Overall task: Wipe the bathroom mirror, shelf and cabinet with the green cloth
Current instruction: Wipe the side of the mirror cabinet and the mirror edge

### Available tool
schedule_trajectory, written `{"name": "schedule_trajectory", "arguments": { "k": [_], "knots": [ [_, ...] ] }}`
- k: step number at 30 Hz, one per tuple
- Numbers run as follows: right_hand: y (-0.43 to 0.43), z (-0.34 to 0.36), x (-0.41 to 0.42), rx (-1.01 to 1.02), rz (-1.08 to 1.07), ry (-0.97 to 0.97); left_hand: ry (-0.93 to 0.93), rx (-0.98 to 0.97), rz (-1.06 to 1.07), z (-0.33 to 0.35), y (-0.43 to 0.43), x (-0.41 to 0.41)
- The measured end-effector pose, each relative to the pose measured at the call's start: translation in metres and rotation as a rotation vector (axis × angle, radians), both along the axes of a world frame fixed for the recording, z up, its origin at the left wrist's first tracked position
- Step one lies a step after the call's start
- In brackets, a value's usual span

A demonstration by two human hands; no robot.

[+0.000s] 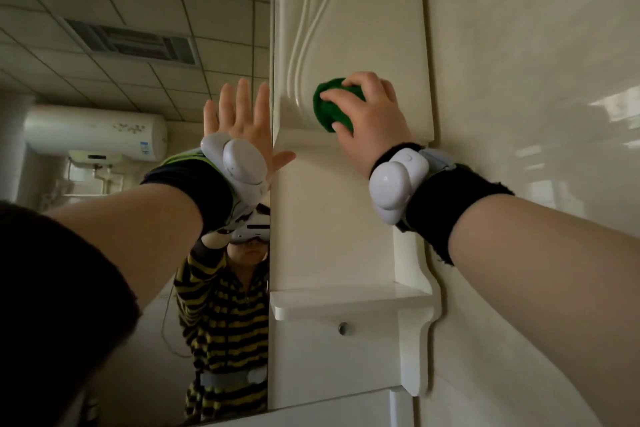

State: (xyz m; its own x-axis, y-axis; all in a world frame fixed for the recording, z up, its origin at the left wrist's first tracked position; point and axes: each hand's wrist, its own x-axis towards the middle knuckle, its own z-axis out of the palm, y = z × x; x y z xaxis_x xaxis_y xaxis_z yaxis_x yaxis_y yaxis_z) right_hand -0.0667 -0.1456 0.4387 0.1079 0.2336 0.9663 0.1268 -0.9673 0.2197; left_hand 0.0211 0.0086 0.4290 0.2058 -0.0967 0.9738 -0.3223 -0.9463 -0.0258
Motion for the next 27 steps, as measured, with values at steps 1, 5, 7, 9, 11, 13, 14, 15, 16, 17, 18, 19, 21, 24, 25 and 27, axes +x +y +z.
{"name": "schedule_trajectory", "arguments": {
  "k": [1, 5, 7, 9, 11, 13, 14, 15, 16, 17, 18, 19, 21, 24, 25, 27],
  "knots": [
    [0.004, 0.007, 0.001, 0.001, 0.01, -0.001, -0.002, 0.001, 0.003, 0.005, 0.002, -0.002],
    [0.015, 0.029, 0.008, -0.008, 0.024, 0.012, -0.006, 0.014, 0.028, 0.021, 0.01, -0.008],
    [0.02, 0.038, 0.013, 0.003, 0.034, 0.016, 0.007, 0.024, 0.027, 0.026, 0.011, -0.011],
    [0.025, 0.046, 0.019, 0.018, 0.039, 0.023, 0.03, 0.042, 0.03, 0.032, 0.011, -0.014],
    [0.027, 0.054, 0.023, 0.038, 0.036, 0.039, 0.059, 0.071, 0.044, 0.037, 0.009, -0.017],
    [0.03, 0.06, 0.027, 0.063, 0.037, 0.055, 0.087, 0.091, 0.046, 0.042, 0.006, -0.019],
    [0.032, 0.063, 0.029, 0.071, 0.038, 0.057, 0.097, 0.099, 0.045, 0.044, 0.005, -0.02],
    [0.033, 0.066, 0.031, 0.074, 0.038, 0.061, 0.103, 0.107, 0.046, 0.045, 0.003, -0.02],
    [0.035, 0.068, 0.033, 0.073, 0.033, 0.065, 0.107, 0.109, 0.041, 0.046, 0.002, -0.02],
    [0.036, 0.071, 0.036, 0.07, 0.028, 0.071, 0.111, 0.105, 0.028, 0.046, 0.0, -0.019],
    [0.037, 0.072, 0.038, 0.072, 0.025, 0.08, 0.114, 0.096, 0.01, 0.045, -0.001, -0.018],
    [0.037, 0.072, 0.041, 0.078, 0.028, 0.087, 0.108, 0.089, -0.004, 0.045, -0.001, -0.016],
    [0.037, 0.071, 0.046, 0.09, 0.033, 0.08, 0.084, 0.081, -0.025, 0.045, -0.001, -0.012],
    [0.036, 0.064, 0.052, 0.072, 0.012, 0.027, 0.043, 0.088, -0.048, 0.045, 0.001, -0.008],
    [0.036, 0.062, 0.053, 0.066, 0.013, 0.014, 0.029, 0.098, -0.049, 0.044, 0.002, -0.007],
    [0.036, 0.058, 0.053, 0.064, 0.021, 0.001, 0.002, 0.115, -0.049, 0.042, 0.003, -0.005]
  ]
}}
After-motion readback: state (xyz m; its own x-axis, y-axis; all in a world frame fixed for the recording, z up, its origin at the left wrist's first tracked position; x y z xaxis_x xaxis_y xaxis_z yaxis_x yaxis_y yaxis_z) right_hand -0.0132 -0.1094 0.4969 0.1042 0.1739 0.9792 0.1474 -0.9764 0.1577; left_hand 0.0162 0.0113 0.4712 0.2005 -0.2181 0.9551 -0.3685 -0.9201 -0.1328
